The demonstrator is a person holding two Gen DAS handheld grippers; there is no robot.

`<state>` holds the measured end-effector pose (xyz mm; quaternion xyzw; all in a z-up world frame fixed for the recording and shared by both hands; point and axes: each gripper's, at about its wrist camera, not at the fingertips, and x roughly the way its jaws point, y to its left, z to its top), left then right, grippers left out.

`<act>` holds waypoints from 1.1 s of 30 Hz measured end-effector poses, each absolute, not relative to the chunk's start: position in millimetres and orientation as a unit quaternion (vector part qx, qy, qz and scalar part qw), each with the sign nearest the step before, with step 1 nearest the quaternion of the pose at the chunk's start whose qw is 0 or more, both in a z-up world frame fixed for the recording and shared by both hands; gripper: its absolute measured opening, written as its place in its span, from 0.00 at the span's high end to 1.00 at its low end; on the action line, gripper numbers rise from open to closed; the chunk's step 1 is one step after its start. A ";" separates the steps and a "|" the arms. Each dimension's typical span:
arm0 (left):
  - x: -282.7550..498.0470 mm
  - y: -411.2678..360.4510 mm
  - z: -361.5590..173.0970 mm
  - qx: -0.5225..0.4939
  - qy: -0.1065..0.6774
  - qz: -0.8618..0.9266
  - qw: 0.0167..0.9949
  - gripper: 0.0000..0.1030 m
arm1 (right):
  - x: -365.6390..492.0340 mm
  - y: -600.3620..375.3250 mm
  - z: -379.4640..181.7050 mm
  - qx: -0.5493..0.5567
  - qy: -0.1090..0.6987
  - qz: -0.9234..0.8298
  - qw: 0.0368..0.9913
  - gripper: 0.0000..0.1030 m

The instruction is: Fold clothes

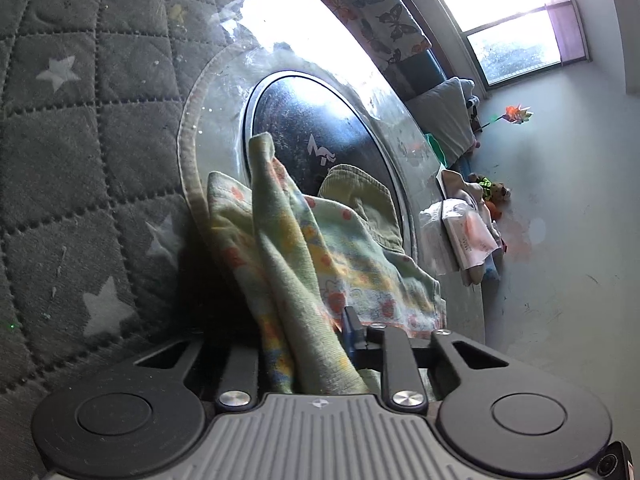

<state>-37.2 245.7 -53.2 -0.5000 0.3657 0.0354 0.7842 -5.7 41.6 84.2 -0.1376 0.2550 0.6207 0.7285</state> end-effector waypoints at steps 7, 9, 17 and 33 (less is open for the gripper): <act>-36.6 243.1 -50.3 -0.482 0.368 0.037 0.794 0.77 | 38.5 -1.7 84.5 -0.112 0.278 0.543 0.785 0.57; -36.1 242.4 -49.9 -0.479 0.369 0.037 0.796 0.77 | 57.8 -12.2 79.7 -0.109 0.283 0.504 0.808 0.50; -34.3 239.2 -47.7 -0.468 0.372 0.043 0.801 0.77 | 138.0 -58.4 48.9 -0.065 0.330 0.373 0.865 0.40; -22.9 231.4 -40.8 -0.429 0.388 0.055 0.814 0.79 | 153.9 -62.2 30.8 0.005 0.370 0.375 0.850 0.86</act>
